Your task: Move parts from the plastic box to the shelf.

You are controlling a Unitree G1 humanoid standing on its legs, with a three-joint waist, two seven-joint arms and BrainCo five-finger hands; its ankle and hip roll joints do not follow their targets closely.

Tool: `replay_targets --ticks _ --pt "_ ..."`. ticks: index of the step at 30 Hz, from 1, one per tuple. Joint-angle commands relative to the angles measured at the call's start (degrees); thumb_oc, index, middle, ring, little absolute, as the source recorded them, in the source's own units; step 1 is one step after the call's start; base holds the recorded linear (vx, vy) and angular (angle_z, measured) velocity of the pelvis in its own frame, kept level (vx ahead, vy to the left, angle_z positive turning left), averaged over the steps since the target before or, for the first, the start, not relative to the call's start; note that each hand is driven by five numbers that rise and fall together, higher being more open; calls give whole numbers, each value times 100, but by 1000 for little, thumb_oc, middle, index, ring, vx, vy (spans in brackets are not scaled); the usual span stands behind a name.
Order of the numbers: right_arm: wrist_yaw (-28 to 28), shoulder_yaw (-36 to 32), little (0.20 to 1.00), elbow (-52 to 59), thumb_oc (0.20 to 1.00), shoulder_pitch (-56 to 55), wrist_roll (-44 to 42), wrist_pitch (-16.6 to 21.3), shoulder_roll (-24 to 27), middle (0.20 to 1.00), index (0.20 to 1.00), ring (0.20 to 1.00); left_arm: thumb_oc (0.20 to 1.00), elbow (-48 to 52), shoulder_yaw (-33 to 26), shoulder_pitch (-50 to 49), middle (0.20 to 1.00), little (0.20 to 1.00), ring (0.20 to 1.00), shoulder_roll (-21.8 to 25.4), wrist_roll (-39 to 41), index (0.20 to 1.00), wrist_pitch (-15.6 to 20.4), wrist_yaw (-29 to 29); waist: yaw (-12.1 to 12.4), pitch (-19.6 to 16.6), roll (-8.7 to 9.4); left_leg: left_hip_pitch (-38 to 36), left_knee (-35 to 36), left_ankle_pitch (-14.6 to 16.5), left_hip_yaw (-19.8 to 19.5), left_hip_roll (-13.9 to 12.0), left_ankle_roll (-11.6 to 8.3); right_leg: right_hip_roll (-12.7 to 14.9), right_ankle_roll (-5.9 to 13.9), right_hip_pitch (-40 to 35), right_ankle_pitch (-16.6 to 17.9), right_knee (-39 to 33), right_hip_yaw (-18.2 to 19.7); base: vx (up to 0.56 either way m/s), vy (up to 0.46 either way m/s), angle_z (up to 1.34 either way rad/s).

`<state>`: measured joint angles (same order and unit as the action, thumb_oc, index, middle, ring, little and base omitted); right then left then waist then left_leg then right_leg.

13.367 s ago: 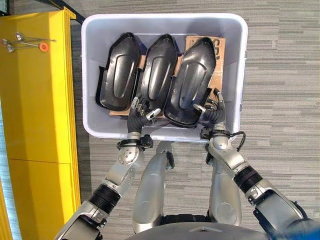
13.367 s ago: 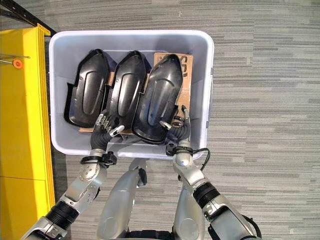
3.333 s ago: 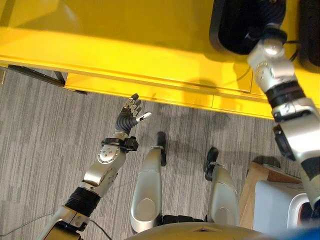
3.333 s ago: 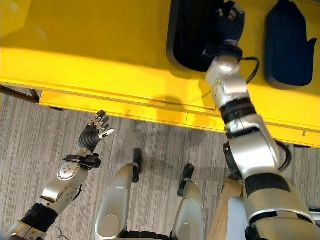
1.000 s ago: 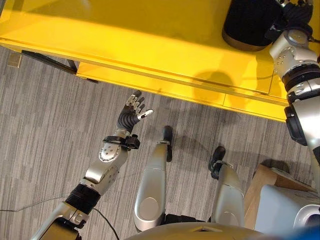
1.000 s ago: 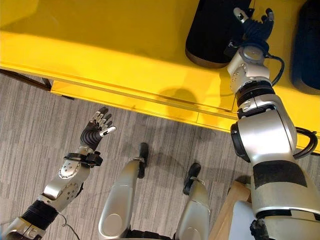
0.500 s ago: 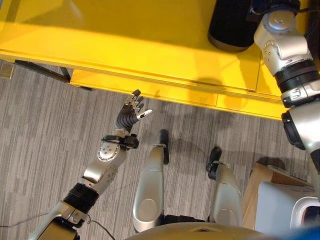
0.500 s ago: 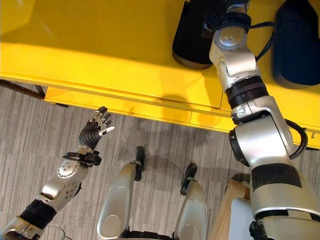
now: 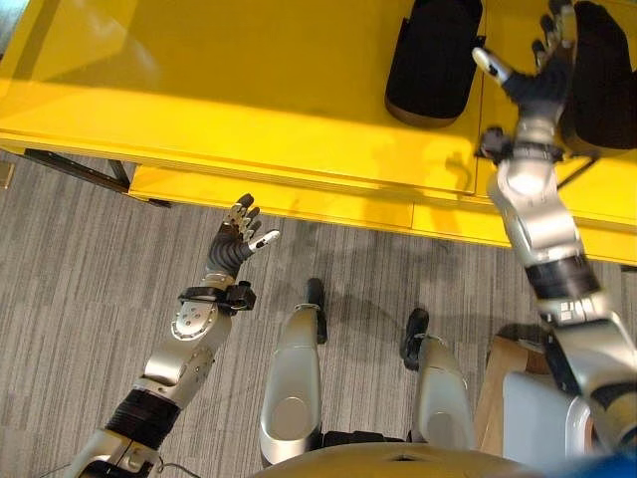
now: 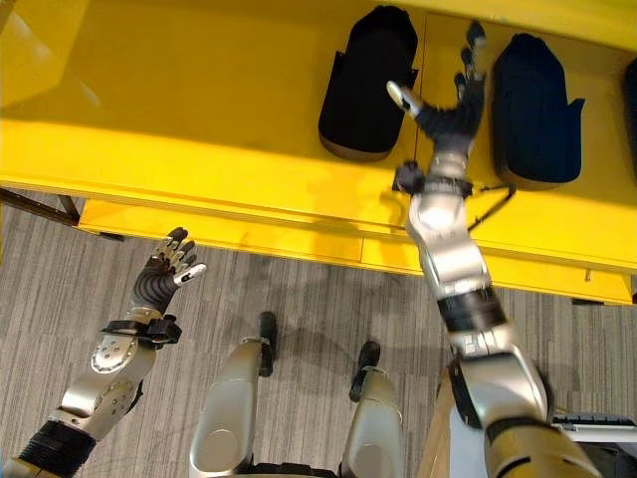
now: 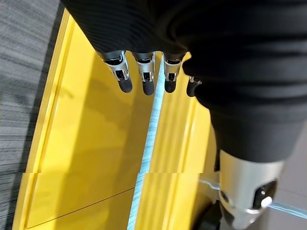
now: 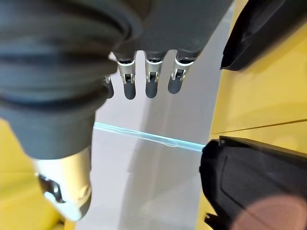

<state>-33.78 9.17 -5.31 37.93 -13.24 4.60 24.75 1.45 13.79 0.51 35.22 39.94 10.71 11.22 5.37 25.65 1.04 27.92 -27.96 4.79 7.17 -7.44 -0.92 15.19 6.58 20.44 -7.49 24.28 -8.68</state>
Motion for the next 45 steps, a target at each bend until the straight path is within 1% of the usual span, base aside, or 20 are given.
replay_targets --ticks 1,2,3,4,7,13,17,18,19,20,22,26,28,29,30,36,37,38,42,45 --pt "392 -194 1000 368 1000 -170 -41 623 50 1000 1000 1000 1000 614 -110 -133 1000 1000 1000 45 -239 1000 221 -82 100 -419 67 107 -56 -25 -457 -423 -420 276 181 -491 192 -175 -208 35 -33 -4" --pt "395 -198 1000 384 1000 -189 -40 617 47 1000 1000 1000 1000 622 -110 -146 1000 1000 1000 48 -239 1000 218 -82 100 -425 70 99 -50 -27 -456 -422 -421 276 181 -499 193 -181 -210 51 -44 1" --pt "736 -189 1000 907 1000 -885 -403 797 -105 1000 1000 1000 1000 892 -289 -262 1000 1000 1000 51 -289 1000 239 -99 53 -487 78 -9 43 -70 -463 -440 -439 284 197 -610 198 -249 -241 43 -33 2" --pt "739 -191 1000 920 1000 -901 -404 791 -108 1000 1000 1000 1000 901 -290 -276 1000 1000 1000 53 -290 1000 235 -98 52 -491 81 -17 51 -73 -463 -438 -440 286 197 -617 199 -255 -243 69 -49 3" --pt "1145 -188 1000 1487 1000 -1717 -784 948 -169 1000 1000 1000 1000 1341 -538 -420 1000 1000 1000 54 -349 1000 335 -142 -12 -581 109 -167 151 -119 -462 -453 -473 283 206 -745 188 -327 -273 31 -23 2" --pt "1628 -154 1000 1951 1000 -2520 -1289 1026 -187 1000 1000 1000 1000 1854 -858 -523 1000 1000 1000 -31 -176 1000 515 -204 -97 -711 148 -362 319 -205 -452 -495 -510 274 216 -917 214 -457 -313 28 -17 2" --pt "2061 -94 1000 2312 1000 -3269 -1635 1044 -155 1000 1000 1000 1000 2017 -969 -346 1000 1000 1000 -124 -218 1000 657 -251 -277 -825 190 -578 434 -238 -381 -563 -568 248 229 -1062 219 -553 -270 39 -9 -1" --pt "2062 -97 1000 2319 1000 -3277 -1636 1041 -152 1000 1000 1000 1000 2013 -964 -344 1000 1000 1000 -126 -219 1000 660 -251 -275 -826 188 -583 437 -239 -380 -563 -569 248 229 -1065 219 -555 -269 23 12 -5" --pt "2193 18 1000 2375 1000 -3444 -1938 1072 -187 1000 1000 1000 1000 1902 -862 -156 1000 1000 1000 -248 -248 1000 662 -204 -359 -837 193 -632 456 -245 -336 -575 -587 238 231 -1067 218 -562 -237 7 12 -6" --pt "2193 17 1000 2375 1000 -3444 -1938 1072 -187 1000 1000 1000 1000 1901 -861 -155 1000 1000 1000 -248 -249 1000 663 -204 -358 -836 193 -633 457 -245 -335 -575 -587 238 231 -1067 218 -562 -235 5 13 -5" --pt "2373 279 1000 2405 1000 -3611 -2519 1034 -206 1000 1000 1000 1000 1698 -695 175 1000 1000 1000 -372 -500 1000 640 -28 -452 -831 205 -671 468 -238 -263 -619 -614 230 230 -1027 216 -549 -166 -4 9 -6" --pt "2464 511 1000 2584 1000 -3712 -2842 957 -25 1000 1000 1000 1000 1119 -458 661 1000 1000 1000 -560 -988 1000 530 365 -608 -786 220 -694 453 -234 -172 -675 -632 202 222 -926 250 -519 -35 -9 15 -17" --pt "2456 529 1000 2614 1000 -3695 -2880 971 -1 1000 1000 1000 1000 1046 -445 745 1000 1000 1000 -579 -1122 1000 528 448 -624 -771 217 -687 443 -230 -153 -690 -633 196 219 -907 254 -520 -3 -13 13 -19" --pt "2512 590 1000 2687 1000 -3695 -3001 972 111 1000 1000 1000 1000 721 -461 946 1000 1000 1000 -617 -1410 1000 503 678 -709 -749 229 -677 442 -233 -87 -733 -644 175 222 -840 282 -531 62 -27 21 -20" --pt "2514 590 1000 2727 1000 -3690 -3002 985 148 1000 1000 1000 1000 615 -487 1012 1000 1000 1000 -630 -1465 1000 511 738 -731 -735 232 -658 433 -234 -68 -753 -647 164 220 -799 293 -525 100 -27 21 -25" --pt "2513 588 1000 2729 1000 -3689 -3003 984 150 1000 1000 1000 1000 607 -484 1019 1000 1000 1000 -633 -1467 1000 515 739 -724 -737 231 -655 431 -232 -61 -756 -647 162 220 -789 293 -520 108 -5 8 -10" --pt "2552 610 1000 2849 1000 -3714 -3136 1029 288 1000 1000 1000 1000 -284 -463 1559 1000 1000 1000 -723 -1810 1000 452 1155 -879 -667 251 -590 335 -188 49 -841 -670 122 219 -622 313 -459 260 -35 50 -2" --pt "2561 632 1000 2881 1000 -3730 -3172 1042 313 1000 1000 1000 1000 -609 -458 1720 1000 1000 1000 -798 -1779 1000 456 1284 -922 -650 261 -557 310 -180 76 -871 -678 109 217 -557 322 -432 296 -45 55 -7" --pt "2550 678 1000 2886 1000 -3719 -3217 1046 345 1000 1000 1000 1000 -1131 -522 2029 1000 1000 1000 -830 -1914 1000 386 1558 -998 -623 280 -511 269 -168 143 -921 -690 86 216 -450 342 -393 370 -18 15 -27" --pt "2514 676 1000 2941 1000 -3742 -3261 1088 368 1000 1000 1000 1000 -1572 -728 2260 1000 1000 1000 -826 -2009 1000 375 1896 -1073 -591 322 -494 234 -152 202 -979 -701 35 218 -356 373 -395 463 -15 9 -20"
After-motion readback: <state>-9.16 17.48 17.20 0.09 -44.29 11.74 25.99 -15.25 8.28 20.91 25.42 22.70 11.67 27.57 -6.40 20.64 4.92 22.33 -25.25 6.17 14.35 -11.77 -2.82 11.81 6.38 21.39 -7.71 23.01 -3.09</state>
